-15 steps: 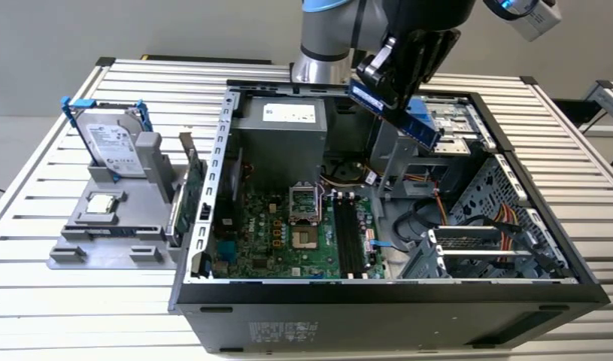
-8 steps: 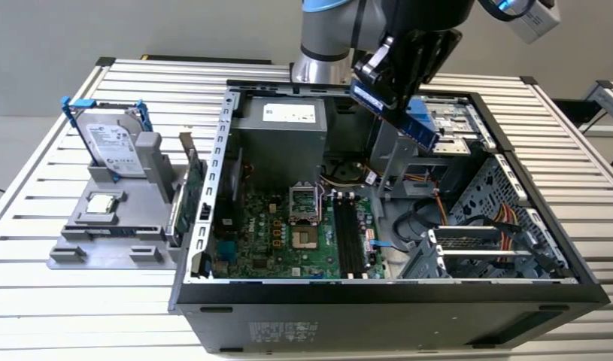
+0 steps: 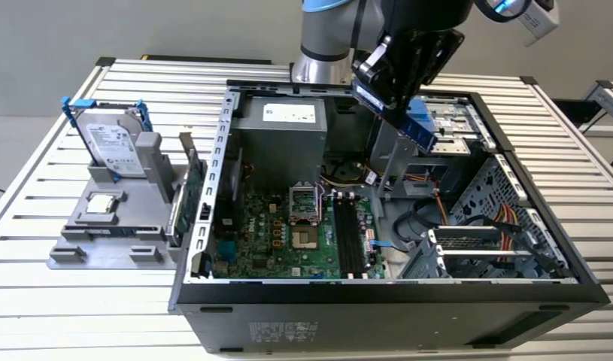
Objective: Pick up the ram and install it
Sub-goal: 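Insert the ram into the slot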
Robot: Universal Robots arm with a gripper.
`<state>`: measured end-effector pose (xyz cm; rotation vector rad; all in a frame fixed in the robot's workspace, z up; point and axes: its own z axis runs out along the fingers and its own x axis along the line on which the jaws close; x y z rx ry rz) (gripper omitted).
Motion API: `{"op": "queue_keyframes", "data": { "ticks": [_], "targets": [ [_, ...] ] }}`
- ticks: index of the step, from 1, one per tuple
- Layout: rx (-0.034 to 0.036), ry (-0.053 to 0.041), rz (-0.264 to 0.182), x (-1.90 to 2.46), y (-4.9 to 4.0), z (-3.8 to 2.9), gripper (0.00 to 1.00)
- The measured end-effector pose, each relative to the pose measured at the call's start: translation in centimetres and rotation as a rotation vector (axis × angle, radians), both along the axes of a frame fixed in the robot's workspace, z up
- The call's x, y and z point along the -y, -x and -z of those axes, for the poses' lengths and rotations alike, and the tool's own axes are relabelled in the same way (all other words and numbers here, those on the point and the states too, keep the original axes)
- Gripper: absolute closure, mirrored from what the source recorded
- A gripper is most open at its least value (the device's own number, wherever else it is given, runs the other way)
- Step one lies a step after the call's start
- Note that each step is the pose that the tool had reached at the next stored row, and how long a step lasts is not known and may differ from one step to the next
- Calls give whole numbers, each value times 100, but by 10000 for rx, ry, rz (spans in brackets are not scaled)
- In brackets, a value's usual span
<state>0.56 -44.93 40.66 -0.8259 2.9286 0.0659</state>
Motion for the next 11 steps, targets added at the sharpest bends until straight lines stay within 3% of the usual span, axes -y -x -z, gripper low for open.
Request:
{"op": "queue_keyframes", "data": {
  "ticks": [11],
  "targets": [
    [0,0,1208,0,2,1,100]
  ]
}}
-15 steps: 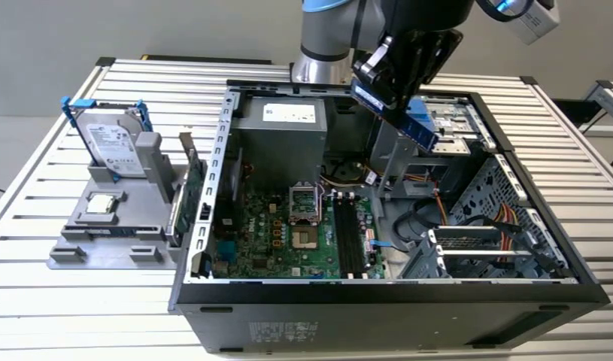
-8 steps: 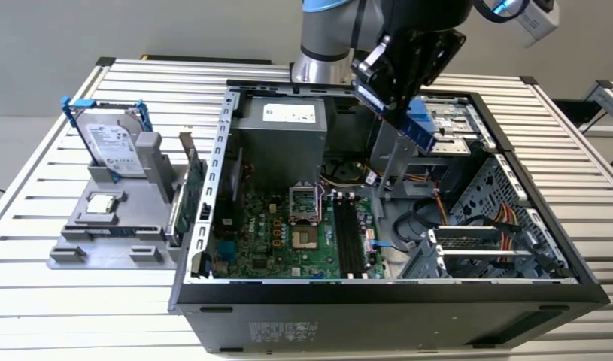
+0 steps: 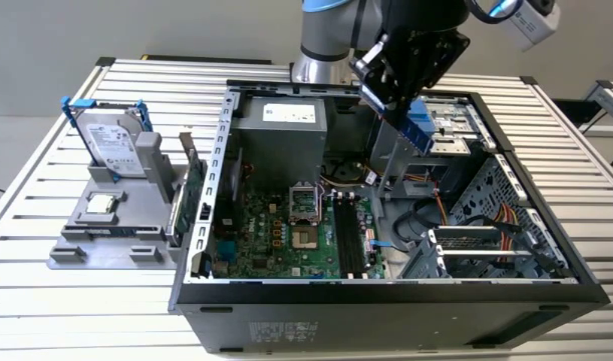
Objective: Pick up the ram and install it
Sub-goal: 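Insert the ram into the slot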
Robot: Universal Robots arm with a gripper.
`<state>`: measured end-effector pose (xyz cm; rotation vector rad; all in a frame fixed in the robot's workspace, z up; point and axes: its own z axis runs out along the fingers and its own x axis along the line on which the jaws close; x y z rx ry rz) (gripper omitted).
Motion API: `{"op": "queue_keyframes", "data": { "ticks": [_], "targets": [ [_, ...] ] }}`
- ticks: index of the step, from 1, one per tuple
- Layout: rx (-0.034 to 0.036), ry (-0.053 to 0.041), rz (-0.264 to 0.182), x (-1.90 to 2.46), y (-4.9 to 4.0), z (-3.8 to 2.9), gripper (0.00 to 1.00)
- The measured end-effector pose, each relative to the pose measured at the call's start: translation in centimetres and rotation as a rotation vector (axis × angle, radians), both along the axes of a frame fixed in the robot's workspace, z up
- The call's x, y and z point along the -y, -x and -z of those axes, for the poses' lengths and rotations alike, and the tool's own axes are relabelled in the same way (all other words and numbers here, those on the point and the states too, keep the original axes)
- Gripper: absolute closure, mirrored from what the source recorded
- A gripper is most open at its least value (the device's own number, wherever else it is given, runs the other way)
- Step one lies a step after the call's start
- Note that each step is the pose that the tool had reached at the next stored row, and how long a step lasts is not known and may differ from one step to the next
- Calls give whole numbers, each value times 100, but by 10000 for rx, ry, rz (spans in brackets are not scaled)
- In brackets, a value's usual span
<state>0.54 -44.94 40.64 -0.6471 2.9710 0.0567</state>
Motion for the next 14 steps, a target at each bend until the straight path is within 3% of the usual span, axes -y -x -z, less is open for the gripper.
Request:
{"op": "queue_keyframes", "data": {
  "ticks": [14],
  "targets": [
    [0,0,1573,0,1,3,100]
  ]
}}
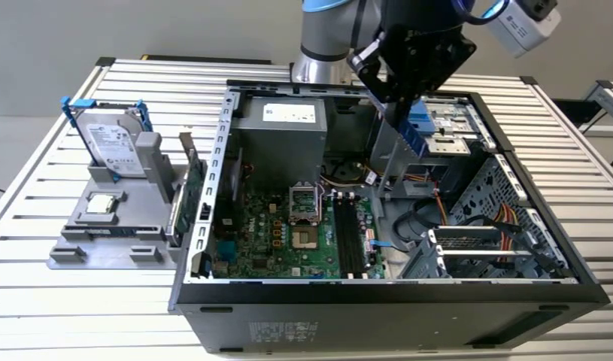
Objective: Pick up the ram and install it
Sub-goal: 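Insert the ram into the slot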
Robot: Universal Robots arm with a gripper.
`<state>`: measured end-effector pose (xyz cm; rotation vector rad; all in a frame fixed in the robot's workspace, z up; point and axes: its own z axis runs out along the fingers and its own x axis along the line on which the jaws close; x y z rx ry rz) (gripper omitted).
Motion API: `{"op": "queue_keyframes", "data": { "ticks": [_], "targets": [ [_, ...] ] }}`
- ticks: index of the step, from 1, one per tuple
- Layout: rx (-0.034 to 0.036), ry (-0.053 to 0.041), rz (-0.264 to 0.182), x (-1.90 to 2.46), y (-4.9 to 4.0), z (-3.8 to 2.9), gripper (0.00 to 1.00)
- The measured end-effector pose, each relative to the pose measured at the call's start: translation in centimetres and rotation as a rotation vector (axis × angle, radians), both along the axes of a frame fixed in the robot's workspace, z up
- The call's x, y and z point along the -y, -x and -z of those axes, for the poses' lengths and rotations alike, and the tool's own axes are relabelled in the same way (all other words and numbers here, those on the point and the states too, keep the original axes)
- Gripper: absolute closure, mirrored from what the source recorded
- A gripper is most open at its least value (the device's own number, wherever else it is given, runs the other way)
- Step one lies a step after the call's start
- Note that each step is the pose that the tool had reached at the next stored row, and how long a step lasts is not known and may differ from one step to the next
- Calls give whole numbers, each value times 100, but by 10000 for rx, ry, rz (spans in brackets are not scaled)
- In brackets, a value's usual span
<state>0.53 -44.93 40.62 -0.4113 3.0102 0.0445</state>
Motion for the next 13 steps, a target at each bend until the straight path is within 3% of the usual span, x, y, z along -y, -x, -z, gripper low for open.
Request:
{"op": "queue_keyframes", "data": {
  "ticks": [13],
  "targets": [
    [-1,1,1405,0,0,4,100]
  ]
}}
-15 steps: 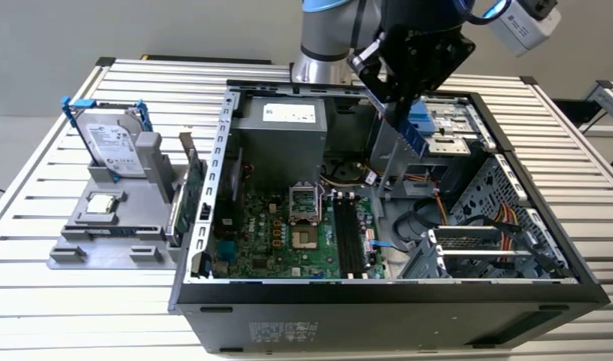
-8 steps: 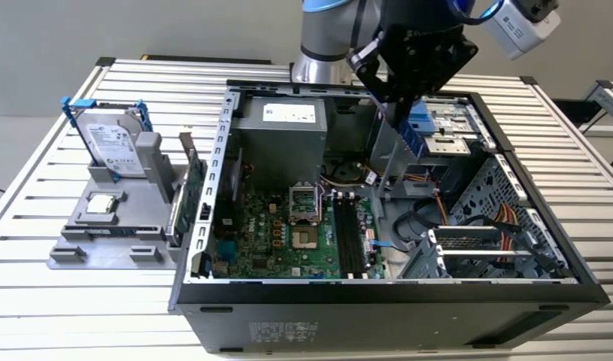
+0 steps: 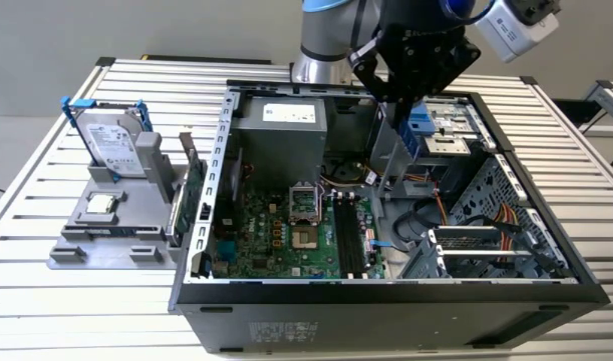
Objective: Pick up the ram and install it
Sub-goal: 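Insert the ram into the slot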
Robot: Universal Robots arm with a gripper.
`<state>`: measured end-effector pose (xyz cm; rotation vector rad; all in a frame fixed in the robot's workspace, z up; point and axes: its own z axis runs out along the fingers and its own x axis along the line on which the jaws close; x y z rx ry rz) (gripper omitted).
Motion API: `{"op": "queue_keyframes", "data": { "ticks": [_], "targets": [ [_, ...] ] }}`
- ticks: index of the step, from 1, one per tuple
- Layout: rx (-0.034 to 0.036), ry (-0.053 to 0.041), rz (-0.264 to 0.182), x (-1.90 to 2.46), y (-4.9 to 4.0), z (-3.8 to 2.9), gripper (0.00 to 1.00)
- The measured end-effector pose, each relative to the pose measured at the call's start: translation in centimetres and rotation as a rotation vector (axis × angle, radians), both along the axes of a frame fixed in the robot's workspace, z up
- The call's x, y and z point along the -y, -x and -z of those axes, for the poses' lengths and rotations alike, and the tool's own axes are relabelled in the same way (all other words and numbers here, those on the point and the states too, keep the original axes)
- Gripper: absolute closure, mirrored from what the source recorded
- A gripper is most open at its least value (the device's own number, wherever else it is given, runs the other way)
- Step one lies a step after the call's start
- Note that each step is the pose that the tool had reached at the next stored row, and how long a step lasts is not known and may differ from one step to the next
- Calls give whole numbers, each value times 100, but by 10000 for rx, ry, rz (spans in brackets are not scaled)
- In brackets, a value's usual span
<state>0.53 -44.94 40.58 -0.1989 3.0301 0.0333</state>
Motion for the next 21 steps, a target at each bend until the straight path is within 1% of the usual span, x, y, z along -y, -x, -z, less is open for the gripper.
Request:
{"op": "queue_keyframes", "data": {
  "ticks": [9,13,21],
  "targets": [
    [0,0,891,0,0,3,100],
    [-3,1,1103,0,1,4,100],
    [-138,8,1151,0,2,9,100]
  ]
}}
